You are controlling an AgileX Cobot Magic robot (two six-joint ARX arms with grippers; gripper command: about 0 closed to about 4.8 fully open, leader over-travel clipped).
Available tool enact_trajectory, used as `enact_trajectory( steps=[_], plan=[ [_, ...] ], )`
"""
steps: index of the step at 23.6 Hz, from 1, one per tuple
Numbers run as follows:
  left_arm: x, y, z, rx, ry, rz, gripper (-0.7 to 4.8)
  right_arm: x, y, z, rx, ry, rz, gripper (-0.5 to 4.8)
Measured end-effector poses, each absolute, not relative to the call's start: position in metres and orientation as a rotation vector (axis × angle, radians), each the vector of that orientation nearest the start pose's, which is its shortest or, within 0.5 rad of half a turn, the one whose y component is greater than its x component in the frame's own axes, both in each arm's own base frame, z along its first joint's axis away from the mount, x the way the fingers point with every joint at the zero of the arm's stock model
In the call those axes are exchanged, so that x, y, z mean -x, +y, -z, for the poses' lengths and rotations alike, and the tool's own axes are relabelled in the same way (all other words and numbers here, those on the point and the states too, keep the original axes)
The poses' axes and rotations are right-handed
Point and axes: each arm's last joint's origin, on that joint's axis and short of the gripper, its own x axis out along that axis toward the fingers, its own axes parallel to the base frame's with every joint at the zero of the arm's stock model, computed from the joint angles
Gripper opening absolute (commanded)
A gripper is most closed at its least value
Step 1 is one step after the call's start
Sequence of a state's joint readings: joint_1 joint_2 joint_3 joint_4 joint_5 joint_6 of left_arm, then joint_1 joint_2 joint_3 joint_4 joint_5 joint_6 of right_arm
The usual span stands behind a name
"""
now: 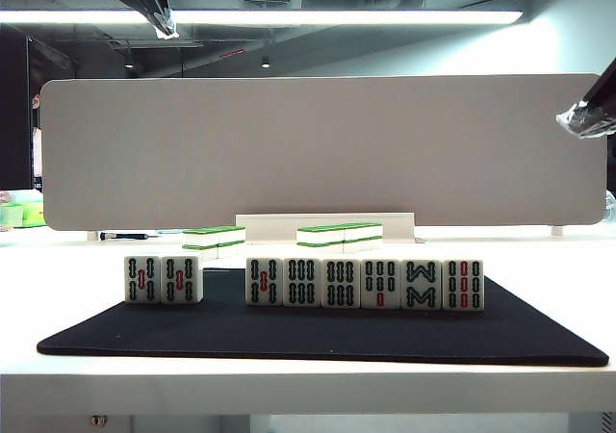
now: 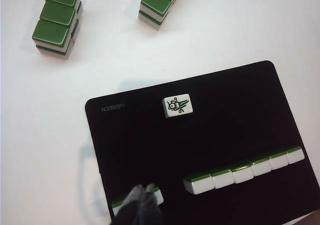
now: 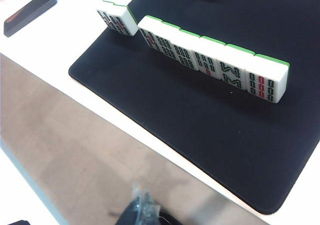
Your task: Take a mahjong tile from your hand cards and play it out.
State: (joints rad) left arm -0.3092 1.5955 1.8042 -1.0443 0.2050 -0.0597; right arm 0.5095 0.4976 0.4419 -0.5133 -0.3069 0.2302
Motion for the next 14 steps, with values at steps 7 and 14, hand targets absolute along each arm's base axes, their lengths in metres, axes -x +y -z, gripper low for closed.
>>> enact_trajectory(
  steps=[7, 14],
  plan=[
    [-0.302, -0.102, -0.406, 0.011, 0.856, 0.457, -0.06, -0.097, 0.064, -0.224, -0.152, 0.670, -0.722, -0.01],
    [-0.298, -0.093, -0.426, -0.068, 0.678, 0.218, -0.05, -0.097, 0.064, -0.224, -0.153, 0.670, -0.722, -0.01]
  ],
)
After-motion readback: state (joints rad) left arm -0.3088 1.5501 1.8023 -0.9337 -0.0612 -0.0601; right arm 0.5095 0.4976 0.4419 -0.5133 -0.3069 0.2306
